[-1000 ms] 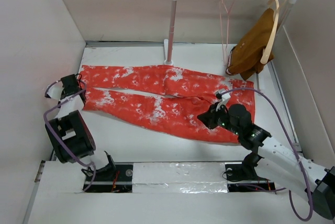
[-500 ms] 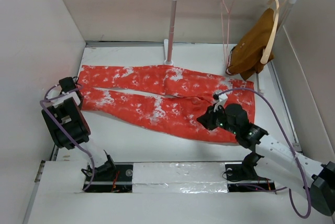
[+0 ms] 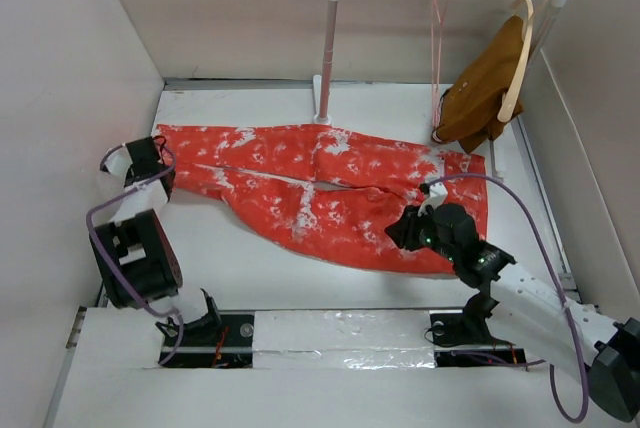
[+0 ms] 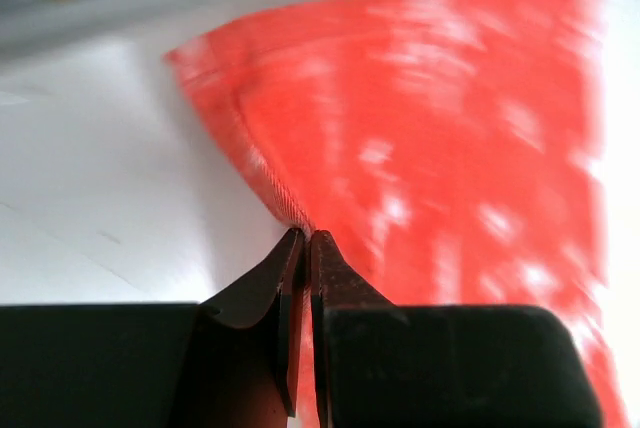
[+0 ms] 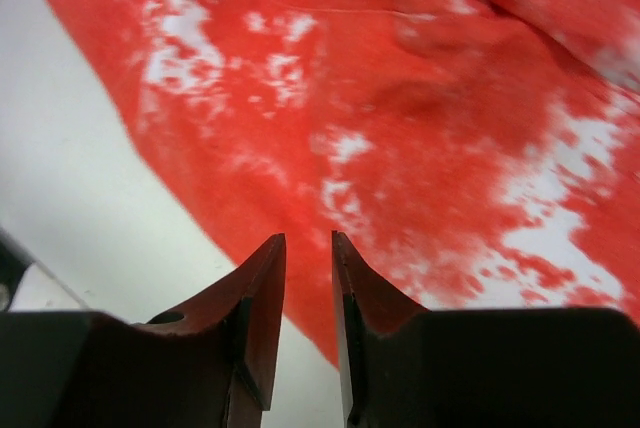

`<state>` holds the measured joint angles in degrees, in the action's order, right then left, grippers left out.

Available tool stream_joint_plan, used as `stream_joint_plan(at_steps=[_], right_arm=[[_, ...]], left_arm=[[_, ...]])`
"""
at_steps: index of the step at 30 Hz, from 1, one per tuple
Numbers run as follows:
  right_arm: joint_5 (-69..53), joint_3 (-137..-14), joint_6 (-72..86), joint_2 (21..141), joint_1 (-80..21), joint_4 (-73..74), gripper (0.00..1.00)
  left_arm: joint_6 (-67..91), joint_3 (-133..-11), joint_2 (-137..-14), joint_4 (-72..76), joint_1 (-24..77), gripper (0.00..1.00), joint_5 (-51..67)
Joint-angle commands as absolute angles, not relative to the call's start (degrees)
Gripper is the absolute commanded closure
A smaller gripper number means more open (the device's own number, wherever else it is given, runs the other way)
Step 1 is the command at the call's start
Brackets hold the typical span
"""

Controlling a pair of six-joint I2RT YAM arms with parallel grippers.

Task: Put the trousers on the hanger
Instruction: Fold the trousers at the center of the board.

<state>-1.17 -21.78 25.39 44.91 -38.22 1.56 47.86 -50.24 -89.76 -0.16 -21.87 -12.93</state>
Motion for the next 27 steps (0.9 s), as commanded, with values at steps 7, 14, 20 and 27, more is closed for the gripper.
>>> stream_joint_plan(at_steps=[7, 14, 20, 27], right_arm=[[2.47, -16.79, 35.95, 41.31, -28.22, 11.34, 0.47], [8.76, -18.27, 38.75, 36.48, -26.81, 16.52, 0.46], [25.38, -25.82, 39.82, 43.93, -17.62, 18.28, 0.51], [24.09, -33.13, 32.09, 55.98, 3.12, 15.92, 0.36]], left_arm=[[47.99, -45.89, -61.81, 1.85, -7.13, 1.00, -12.30], [44.57, -41.93, -39.57, -2.72, -5.80, 1.00, -13.28], [38.77, -40.96, -29.10, -5.71, -5.80, 1.00, -5.37], [31.83, -44.12, -26.46, -8.09, 0.78, 1.00, -0.26]])
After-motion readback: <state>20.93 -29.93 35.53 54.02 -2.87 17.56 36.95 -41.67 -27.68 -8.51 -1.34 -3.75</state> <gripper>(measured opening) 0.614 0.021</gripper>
